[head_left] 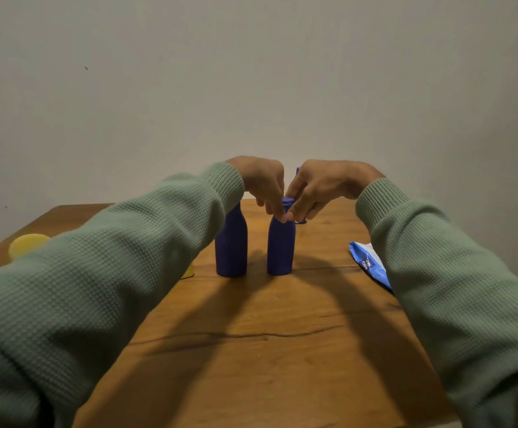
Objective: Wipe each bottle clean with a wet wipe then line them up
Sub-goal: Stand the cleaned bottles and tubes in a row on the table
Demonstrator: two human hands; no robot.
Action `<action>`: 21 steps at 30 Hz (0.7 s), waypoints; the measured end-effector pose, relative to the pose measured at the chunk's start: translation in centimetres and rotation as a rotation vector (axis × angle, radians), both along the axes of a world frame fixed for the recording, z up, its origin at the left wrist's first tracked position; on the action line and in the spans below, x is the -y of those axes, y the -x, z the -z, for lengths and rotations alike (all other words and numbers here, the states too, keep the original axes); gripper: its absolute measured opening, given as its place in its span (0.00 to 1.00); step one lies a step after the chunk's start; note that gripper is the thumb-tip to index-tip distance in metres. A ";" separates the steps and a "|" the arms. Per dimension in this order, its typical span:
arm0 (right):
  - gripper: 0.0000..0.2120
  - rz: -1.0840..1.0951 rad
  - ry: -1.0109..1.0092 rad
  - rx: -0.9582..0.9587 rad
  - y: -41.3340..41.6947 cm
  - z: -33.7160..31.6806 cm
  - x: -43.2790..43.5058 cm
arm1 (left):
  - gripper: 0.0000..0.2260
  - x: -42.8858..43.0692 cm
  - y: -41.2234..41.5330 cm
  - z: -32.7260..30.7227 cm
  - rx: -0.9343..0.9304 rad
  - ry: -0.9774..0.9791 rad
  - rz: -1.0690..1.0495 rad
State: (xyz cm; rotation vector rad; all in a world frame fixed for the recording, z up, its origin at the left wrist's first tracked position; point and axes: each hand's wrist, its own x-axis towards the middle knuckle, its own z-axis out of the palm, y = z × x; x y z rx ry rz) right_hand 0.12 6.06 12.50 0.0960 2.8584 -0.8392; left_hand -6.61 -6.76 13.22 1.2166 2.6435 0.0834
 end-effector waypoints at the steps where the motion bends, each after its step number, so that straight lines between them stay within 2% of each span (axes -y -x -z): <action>1: 0.15 0.003 -0.006 -0.012 0.2 0.0 0.0 | 0.12 0.0 0.3 0.2 -0.015 -0.031 0.000; 13: 0.14 0.044 0.047 -0.276 7.4 -0.9 -1.5 | 0.11 -1.3 8.1 -2.4 -0.041 -0.211 -0.047; 21: 0.14 0.076 0.049 -0.336 12.3 1.4 -2.5 | 0.12 -3.0 13.3 -0.5 -0.079 -0.204 -0.081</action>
